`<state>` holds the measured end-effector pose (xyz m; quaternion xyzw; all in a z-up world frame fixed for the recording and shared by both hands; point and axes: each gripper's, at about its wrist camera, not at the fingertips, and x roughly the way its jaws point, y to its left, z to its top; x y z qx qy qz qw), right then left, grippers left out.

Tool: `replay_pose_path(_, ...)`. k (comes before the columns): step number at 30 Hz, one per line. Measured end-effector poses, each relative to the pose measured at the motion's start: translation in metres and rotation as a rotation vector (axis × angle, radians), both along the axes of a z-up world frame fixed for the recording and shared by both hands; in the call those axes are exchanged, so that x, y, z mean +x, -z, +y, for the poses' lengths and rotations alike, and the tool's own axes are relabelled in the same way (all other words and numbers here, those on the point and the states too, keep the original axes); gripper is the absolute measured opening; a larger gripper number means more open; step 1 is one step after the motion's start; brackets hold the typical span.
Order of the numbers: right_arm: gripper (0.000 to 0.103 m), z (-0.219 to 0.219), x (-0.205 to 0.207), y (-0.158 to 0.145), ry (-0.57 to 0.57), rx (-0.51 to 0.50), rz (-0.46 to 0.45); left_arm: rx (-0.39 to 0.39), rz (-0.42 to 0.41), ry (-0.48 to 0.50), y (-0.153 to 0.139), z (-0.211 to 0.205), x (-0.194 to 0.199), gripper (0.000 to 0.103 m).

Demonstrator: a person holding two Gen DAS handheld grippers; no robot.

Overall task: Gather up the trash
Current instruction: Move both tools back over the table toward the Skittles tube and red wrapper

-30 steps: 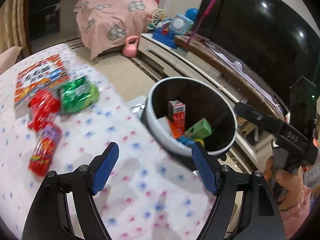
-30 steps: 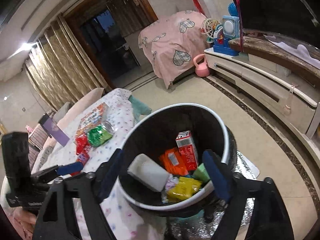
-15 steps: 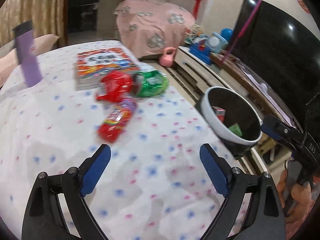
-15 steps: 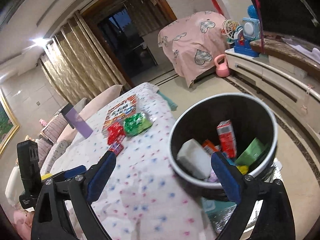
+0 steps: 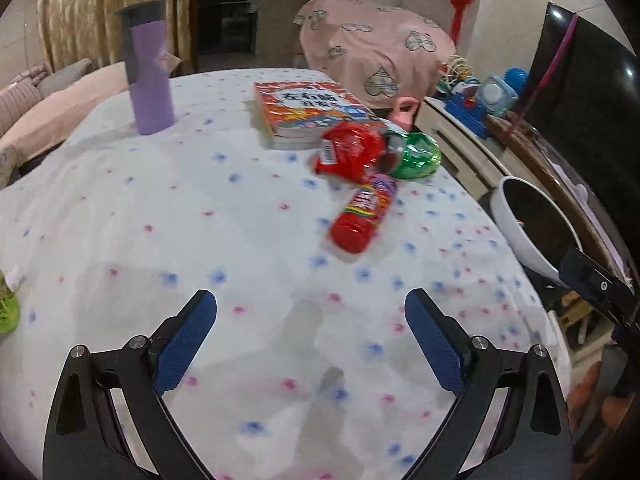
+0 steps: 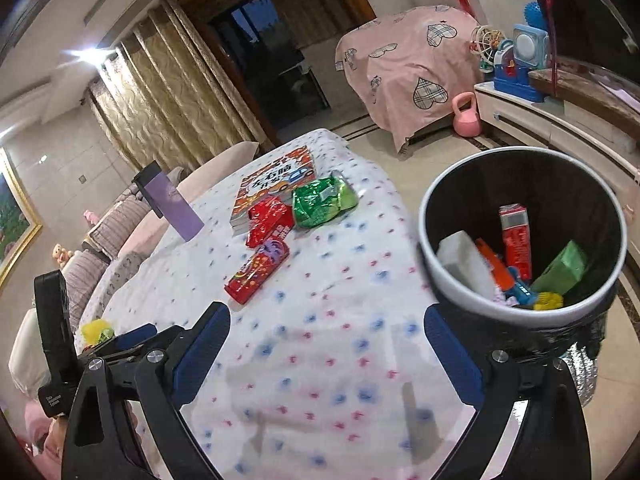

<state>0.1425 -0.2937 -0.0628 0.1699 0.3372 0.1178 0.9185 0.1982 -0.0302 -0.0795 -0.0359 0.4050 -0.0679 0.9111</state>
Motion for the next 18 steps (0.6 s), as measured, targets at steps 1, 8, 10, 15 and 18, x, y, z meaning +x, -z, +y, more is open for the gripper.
replay_pose_path(1,0.099,0.002,0.000,0.001,0.003,-0.004,-0.005,0.006,-0.007,0.006,-0.001,0.002,0.000,0.097)
replay_pose_path(8,0.099,0.015,0.008,0.008,-0.018,-0.005,0.051,0.025,-0.013,0.088,-0.001,-0.004,0.021,0.097)
replay_pose_path(10,0.099,0.014,0.011,0.009,-0.012,0.010,0.062,0.010,-0.016,0.117,-0.002,-0.009,0.031,0.097)
replay_pose_path(15,0.098,0.005,0.012,0.008,0.020,0.055,0.057,0.045,-0.007,0.165,0.000,-0.031,0.065,0.097)
replay_pose_path(18,0.098,0.002,0.017,0.007,0.036,0.046,0.055,0.089,-0.002,0.186,0.006,-0.047,0.081,0.094)
